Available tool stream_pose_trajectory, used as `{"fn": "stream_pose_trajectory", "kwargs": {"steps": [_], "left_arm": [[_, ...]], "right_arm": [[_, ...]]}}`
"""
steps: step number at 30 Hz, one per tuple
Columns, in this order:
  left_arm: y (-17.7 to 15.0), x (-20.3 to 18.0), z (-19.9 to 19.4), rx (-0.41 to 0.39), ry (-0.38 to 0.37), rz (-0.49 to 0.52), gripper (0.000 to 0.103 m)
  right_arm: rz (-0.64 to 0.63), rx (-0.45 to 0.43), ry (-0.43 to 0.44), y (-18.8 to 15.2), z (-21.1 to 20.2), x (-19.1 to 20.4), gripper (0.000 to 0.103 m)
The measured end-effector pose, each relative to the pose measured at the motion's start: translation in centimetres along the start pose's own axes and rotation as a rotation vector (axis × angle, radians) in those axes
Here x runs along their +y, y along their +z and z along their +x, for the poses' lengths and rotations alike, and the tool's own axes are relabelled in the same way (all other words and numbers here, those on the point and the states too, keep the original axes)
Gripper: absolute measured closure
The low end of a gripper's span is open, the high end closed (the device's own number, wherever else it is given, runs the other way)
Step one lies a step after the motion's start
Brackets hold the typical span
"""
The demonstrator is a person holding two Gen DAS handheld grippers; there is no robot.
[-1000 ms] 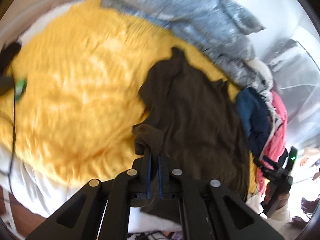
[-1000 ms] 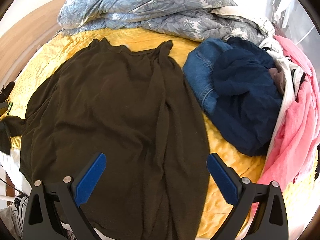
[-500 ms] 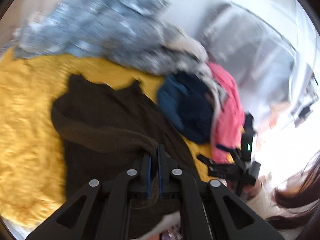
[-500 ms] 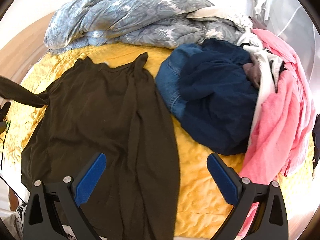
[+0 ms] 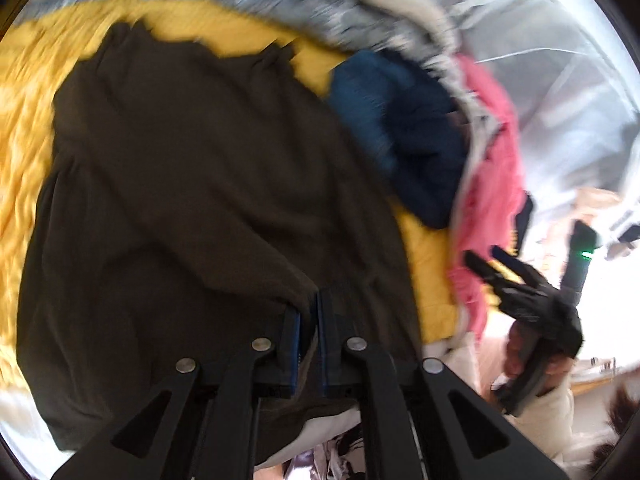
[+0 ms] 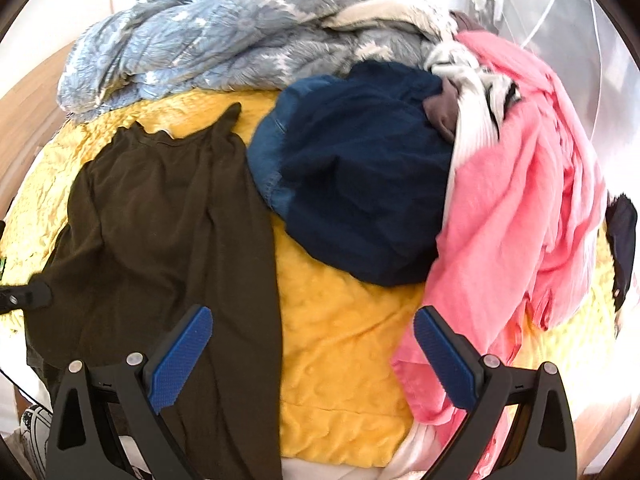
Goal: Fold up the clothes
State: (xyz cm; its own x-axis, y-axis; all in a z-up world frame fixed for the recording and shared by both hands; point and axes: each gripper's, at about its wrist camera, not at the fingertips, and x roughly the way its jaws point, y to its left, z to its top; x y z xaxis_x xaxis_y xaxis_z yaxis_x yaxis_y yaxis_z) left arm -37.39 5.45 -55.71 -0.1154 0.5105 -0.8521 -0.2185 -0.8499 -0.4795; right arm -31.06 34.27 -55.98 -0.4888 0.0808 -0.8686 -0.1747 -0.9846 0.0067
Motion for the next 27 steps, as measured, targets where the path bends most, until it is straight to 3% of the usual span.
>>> {"fn": "stream_pose_trajectory", "kwargs": {"steps": [3, 7, 10, 13, 19, 27], "left_arm": [[-0.7, 1.1, 1.7, 0.077, -0.008, -0.056, 0.078], [-2.0, 0.8, 1.7, 0.091, 0.033, -0.039, 0.07], [-2.7, -0.8, 0.3, 0.041, 0.073, 0.031, 0.07], [-3.0, -2.6, -0.9, -0.015, 0.159, 0.124, 0.07], [-3.2, -4.3, -3.0, -0.071, 0.215, 0.206, 0.066], [-3.7, -5.7, -5.3, -0.137, 0.247, 0.272, 0.057]], "right_arm": [[0.025, 0.035, 0.025, -0.5, 1.0, -0.6, 0.0], [0.041, 0.092, 0.063, -1.3, 2.3, -1.0, 0.0], [0.031, 0.12, 0.07, -1.8, 2.8, -0.8, 0.0], [-0.008, 0.14, 0.067, -2.0, 3.1, 0.3, 0.0], [-0.14, 0.134, 0.054, -2.5, 2.8, 3.8, 0.0], [-0.125, 0.167, 0.192, -3.1, 2.6, 4.6, 0.0]]}}
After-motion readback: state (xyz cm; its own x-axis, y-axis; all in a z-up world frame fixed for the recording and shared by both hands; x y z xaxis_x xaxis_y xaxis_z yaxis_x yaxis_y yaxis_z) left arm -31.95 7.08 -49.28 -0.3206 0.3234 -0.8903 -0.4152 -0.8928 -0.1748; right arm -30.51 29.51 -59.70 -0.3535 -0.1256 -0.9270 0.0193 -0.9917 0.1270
